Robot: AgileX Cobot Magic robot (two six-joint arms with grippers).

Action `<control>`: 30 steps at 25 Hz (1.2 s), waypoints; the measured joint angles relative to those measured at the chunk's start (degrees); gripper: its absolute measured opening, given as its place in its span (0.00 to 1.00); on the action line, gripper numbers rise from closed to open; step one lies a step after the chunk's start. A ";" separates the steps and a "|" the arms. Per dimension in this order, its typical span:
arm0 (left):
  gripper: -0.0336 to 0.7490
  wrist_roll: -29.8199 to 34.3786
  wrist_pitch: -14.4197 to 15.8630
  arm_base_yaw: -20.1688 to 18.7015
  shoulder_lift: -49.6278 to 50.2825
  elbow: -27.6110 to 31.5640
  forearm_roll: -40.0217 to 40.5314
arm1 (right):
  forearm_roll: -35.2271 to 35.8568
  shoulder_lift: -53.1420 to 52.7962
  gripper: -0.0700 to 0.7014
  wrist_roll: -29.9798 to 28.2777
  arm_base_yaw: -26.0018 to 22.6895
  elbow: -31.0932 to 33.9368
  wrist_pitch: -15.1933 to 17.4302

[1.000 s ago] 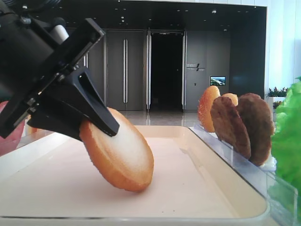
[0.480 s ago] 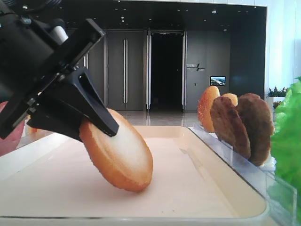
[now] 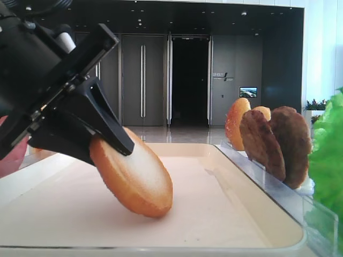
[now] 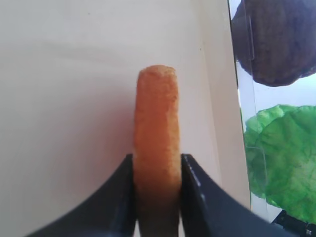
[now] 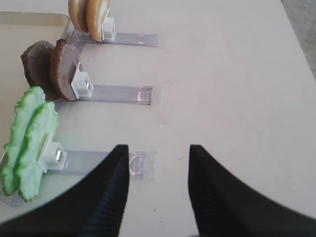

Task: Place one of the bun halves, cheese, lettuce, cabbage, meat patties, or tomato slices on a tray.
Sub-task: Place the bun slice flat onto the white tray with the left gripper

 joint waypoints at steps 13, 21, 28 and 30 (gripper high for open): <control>0.63 -6.50 -0.31 0.00 -0.38 0.00 7.53 | 0.00 0.00 0.49 0.00 0.00 0.00 0.00; 0.63 -24.79 -2.03 0.00 -5.52 0.00 25.33 | 0.00 0.00 0.49 0.00 0.00 0.00 0.00; 0.64 -36.49 -2.03 0.00 -7.76 0.00 38.36 | 0.00 0.00 0.49 0.00 0.00 0.00 0.00; 0.64 -37.82 -2.03 0.00 -8.54 0.00 39.84 | 0.00 0.00 0.49 0.00 0.00 0.00 0.00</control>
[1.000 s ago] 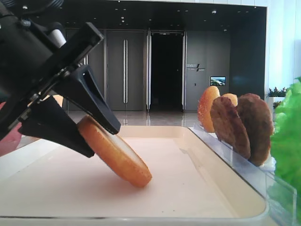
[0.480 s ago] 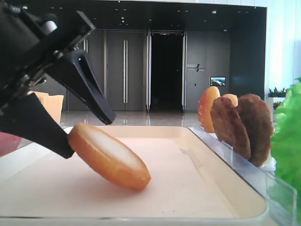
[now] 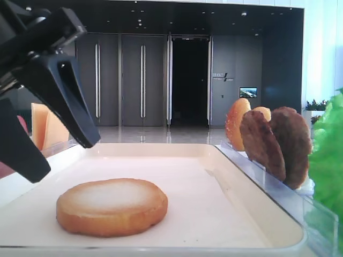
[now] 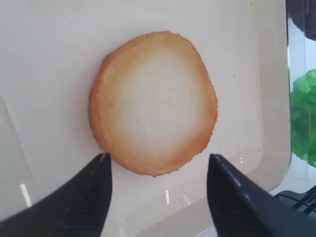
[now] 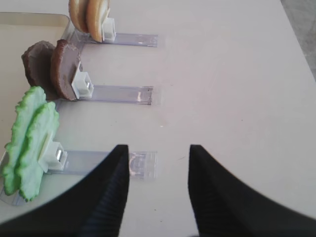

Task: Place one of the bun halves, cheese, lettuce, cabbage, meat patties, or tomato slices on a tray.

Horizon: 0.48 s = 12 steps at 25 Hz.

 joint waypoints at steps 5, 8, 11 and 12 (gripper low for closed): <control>0.64 -2.55 0.37 0.00 -2.78 -0.19 2.99 | 0.00 0.00 0.49 0.00 0.00 0.00 0.00; 0.64 -5.79 2.16 0.00 -5.66 -1.79 6.48 | 0.00 0.00 0.49 0.00 0.00 0.00 0.00; 0.64 -12.85 5.84 0.00 -9.04 -5.29 14.85 | 0.00 0.00 0.49 0.00 0.00 0.00 0.00; 0.64 -16.22 7.40 0.00 -9.87 -6.85 18.75 | 0.00 0.00 0.49 0.00 0.00 0.00 0.00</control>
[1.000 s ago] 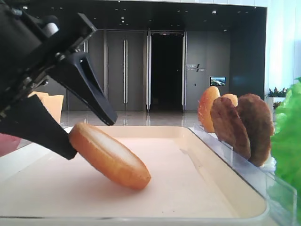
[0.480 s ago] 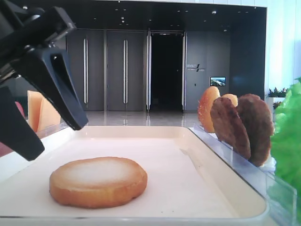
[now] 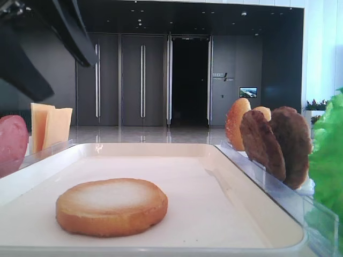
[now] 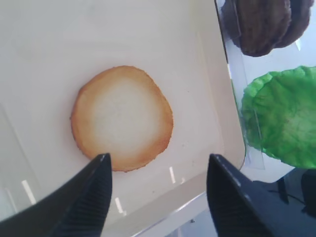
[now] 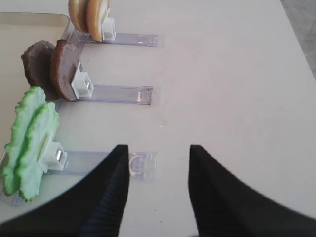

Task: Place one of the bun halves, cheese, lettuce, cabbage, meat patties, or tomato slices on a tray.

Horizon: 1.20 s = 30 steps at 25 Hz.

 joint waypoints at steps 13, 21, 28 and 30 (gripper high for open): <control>0.64 -26.16 33.58 0.00 -4.67 -17.71 39.32 | 0.00 0.00 0.49 0.00 0.00 0.00 0.00; 0.64 -28.39 37.65 0.00 -4.72 -18.29 47.67 | 0.00 0.00 0.49 0.00 0.00 0.00 0.00; 0.62 -27.36 37.72 5.36 -4.72 -18.29 47.03 | 0.00 0.00 0.49 0.00 0.00 0.00 0.00; 0.62 -25.95 37.78 9.13 -4.72 -18.29 46.54 | 0.00 0.00 0.49 0.00 0.00 0.00 0.00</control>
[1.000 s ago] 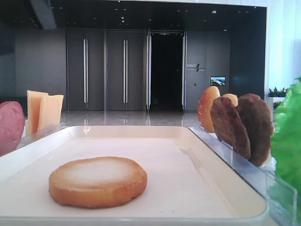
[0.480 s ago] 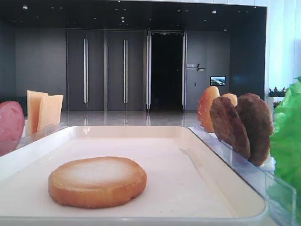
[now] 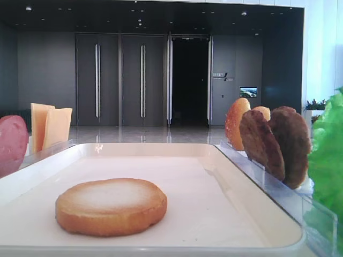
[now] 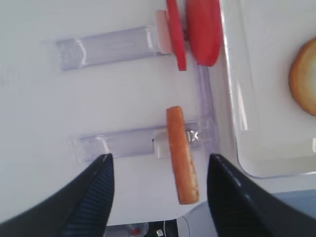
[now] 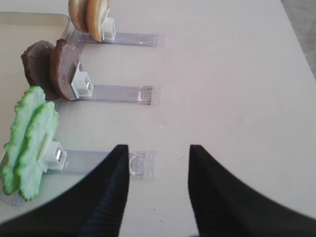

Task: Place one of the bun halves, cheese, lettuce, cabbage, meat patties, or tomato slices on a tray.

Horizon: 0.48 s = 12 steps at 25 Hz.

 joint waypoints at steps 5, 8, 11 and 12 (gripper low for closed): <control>0.62 3.45 0.05 9.73 0.00 0.00 -0.45 | 0.00 0.00 0.49 0.00 0.00 0.00 0.00; 0.62 5.32 0.07 15.12 0.00 0.00 -0.64 | 0.00 0.00 0.49 0.00 0.00 0.00 0.00; 0.62 7.95 0.12 18.74 0.00 0.00 -2.89 | 0.00 0.00 0.49 0.00 0.00 0.00 0.00; 0.62 8.62 0.17 19.31 0.00 0.00 -3.83 | 0.00 0.00 0.49 0.00 0.00 0.00 0.00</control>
